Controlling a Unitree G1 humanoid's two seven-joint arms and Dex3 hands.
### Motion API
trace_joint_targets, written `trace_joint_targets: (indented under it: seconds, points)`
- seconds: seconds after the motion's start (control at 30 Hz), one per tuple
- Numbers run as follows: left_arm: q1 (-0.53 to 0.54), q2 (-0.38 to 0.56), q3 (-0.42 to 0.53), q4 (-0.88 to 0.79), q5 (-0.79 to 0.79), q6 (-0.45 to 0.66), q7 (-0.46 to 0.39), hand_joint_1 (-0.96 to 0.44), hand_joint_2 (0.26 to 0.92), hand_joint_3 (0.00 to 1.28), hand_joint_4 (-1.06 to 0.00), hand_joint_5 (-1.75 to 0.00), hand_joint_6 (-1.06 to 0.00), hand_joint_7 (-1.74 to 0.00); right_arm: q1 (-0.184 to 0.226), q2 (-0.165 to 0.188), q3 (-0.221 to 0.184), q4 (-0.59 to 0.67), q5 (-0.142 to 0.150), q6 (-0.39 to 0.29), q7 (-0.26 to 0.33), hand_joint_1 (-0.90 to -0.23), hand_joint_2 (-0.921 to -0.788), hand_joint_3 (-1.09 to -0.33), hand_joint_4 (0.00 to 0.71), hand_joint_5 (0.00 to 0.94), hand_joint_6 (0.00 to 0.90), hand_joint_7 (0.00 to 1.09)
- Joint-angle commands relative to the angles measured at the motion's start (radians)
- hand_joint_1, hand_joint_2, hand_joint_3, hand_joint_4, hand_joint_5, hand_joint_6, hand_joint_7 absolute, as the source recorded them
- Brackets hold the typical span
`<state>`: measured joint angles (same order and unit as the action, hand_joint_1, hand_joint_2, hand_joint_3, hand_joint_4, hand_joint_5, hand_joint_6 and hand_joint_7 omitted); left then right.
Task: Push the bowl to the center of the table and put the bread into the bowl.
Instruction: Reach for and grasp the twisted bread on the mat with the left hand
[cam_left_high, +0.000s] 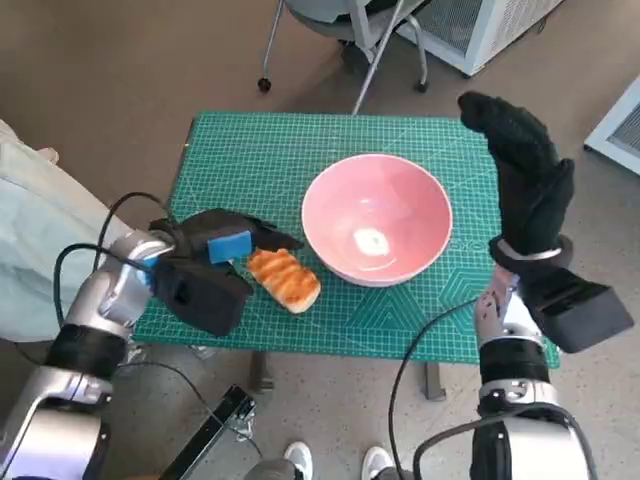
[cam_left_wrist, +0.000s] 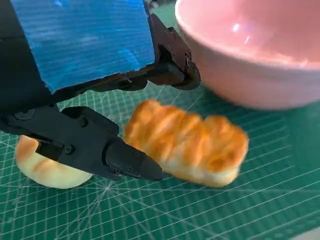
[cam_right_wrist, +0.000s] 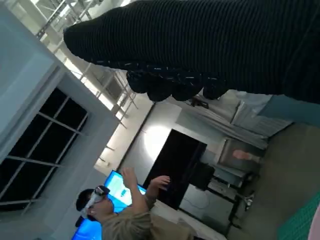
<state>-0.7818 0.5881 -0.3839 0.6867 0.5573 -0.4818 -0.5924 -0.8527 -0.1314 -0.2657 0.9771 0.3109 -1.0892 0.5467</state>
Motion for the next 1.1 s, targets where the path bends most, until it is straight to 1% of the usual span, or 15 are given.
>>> trace_joint_targets:
  seconds: [0.03, 0.23, 0.43, 0.57, 0.63, 0.67, 0.7, 0.73, 0.77, 0.8, 0.83, 0.87, 0.9, 1.0, 1.1]
  points:
    - [-0.041, -0.029, -0.048, 0.058, 0.051, 0.016, 0.017, -0.22, 0.772, 0.00, -0.47, -0.01, -0.55, -0.06, 0.029, 0.003, 0.004, -0.002, 0.004, -0.003, 0.007, -0.589, -0.921, -0.705, 0.317, 0.014, 0.052, 0.79]
    - [-0.068, -0.059, -0.098, 0.123, 0.102, 0.040, 0.034, -0.21, 0.774, 0.00, -0.48, -0.01, -0.55, -0.05, 0.032, 0.000, 0.007, -0.001, -0.002, -0.013, 0.000, -0.590, -0.921, -0.705, 0.319, 0.013, 0.044, 0.80]
    - [-0.087, -0.097, -0.144, 0.192, 0.139, 0.054, 0.072, -0.20, 0.790, 0.01, -0.49, -0.01, -0.58, -0.06, 0.035, 0.006, 0.010, -0.002, 0.002, -0.010, 0.000, -0.592, -0.921, -0.705, 0.315, 0.010, 0.039, 0.80]
    - [-0.088, -0.121, -0.177, 0.235, 0.169, 0.038, 0.134, -0.17, 0.824, 0.02, -0.52, -0.02, -0.63, -0.07, 0.040, 0.012, 0.013, -0.004, 0.006, -0.006, 0.003, -0.595, -0.921, -0.706, 0.314, 0.009, 0.037, 0.81]
    - [-0.088, -0.125, -0.192, 0.258, 0.186, 0.012, 0.184, -0.15, 0.857, 0.04, -0.58, -0.05, -0.69, -0.10, 0.043, 0.015, 0.015, -0.008, 0.006, -0.005, 0.002, -0.595, -0.921, -0.706, 0.314, 0.008, 0.035, 0.81]
    - [-0.088, -0.125, -0.199, 0.272, 0.194, -0.006, 0.217, -0.14, 0.866, 0.04, -0.60, -0.05, -0.71, -0.11, 0.046, 0.017, 0.017, -0.011, 0.005, -0.004, 0.002, -0.595, -0.921, -0.706, 0.313, 0.008, 0.035, 0.81]
    - [-0.089, -0.125, -0.204, 0.284, 0.200, -0.020, 0.241, -0.22, 0.885, 0.08, -0.67, -0.07, -0.66, -0.55, 0.047, 0.019, 0.018, -0.013, 0.005, -0.003, 0.001, -0.593, -0.921, -0.707, 0.313, 0.008, 0.034, 0.81]
    - [-0.091, -0.121, -0.208, 0.298, 0.206, -0.039, 0.271, -0.27, 0.898, 0.12, -0.72, -0.09, -0.62, -0.85, 0.049, 0.020, 0.019, -0.014, 0.005, -0.001, 0.001, -0.592, -0.921, -0.708, 0.313, 0.007, 0.033, 0.81]
    - [-0.094, -0.119, -0.211, 0.311, 0.210, -0.054, 0.293, -0.22, 0.903, 0.13, -0.67, -0.33, -0.62, -0.92, 0.051, 0.021, 0.019, -0.015, 0.004, 0.000, 0.000, -0.591, -0.921, -0.708, 0.313, 0.007, 0.033, 0.81]
    - [-0.097, -0.113, -0.213, 0.323, 0.213, -0.073, 0.317, -0.14, 0.909, 0.15, -0.58, -0.69, -0.63, -1.03, 0.052, 0.022, 0.019, -0.016, 0.005, 0.003, 0.001, -0.589, -0.921, -0.709, 0.313, 0.007, 0.032, 0.81]
    - [-0.101, -0.109, -0.215, 0.334, 0.215, -0.088, 0.336, -0.11, 0.912, 0.15, -0.56, -0.83, -0.64, -1.06, 0.054, 0.023, 0.019, -0.016, 0.005, 0.004, 0.001, -0.588, -0.921, -0.709, 0.313, 0.007, 0.031, 0.82]
    - [-0.104, -0.100, -0.212, 0.343, 0.213, -0.106, 0.354, -0.07, 0.915, 0.15, -0.52, -1.01, -0.65, -1.10, 0.056, 0.024, 0.019, -0.017, 0.006, 0.006, 0.001, -0.587, -0.921, -0.710, 0.312, 0.007, 0.030, 0.82]
    - [-0.107, -0.094, -0.211, 0.351, 0.211, -0.121, 0.367, -0.05, 0.917, 0.14, -0.51, -1.14, -0.67, -1.10, 0.057, 0.025, 0.019, -0.018, 0.006, 0.008, 0.001, -0.585, -0.921, -0.710, 0.312, 0.006, 0.029, 0.82]
    - [-0.119, -0.068, -0.190, 0.362, 0.181, -0.161, 0.368, -0.01, 0.919, 0.13, -0.50, -1.26, -0.68, -1.13, 0.062, 0.028, 0.019, -0.026, 0.012, 0.018, 0.004, -0.583, -0.921, -0.712, 0.313, 0.006, 0.029, 0.82]
    - [-0.126, -0.041, -0.157, 0.356, 0.134, -0.187, 0.328, 0.00, 0.920, 0.12, -0.54, -1.26, -0.66, -1.18, 0.067, 0.030, 0.019, -0.036, 0.017, 0.026, 0.005, -0.581, -0.921, -0.713, 0.317, 0.008, 0.033, 0.83]
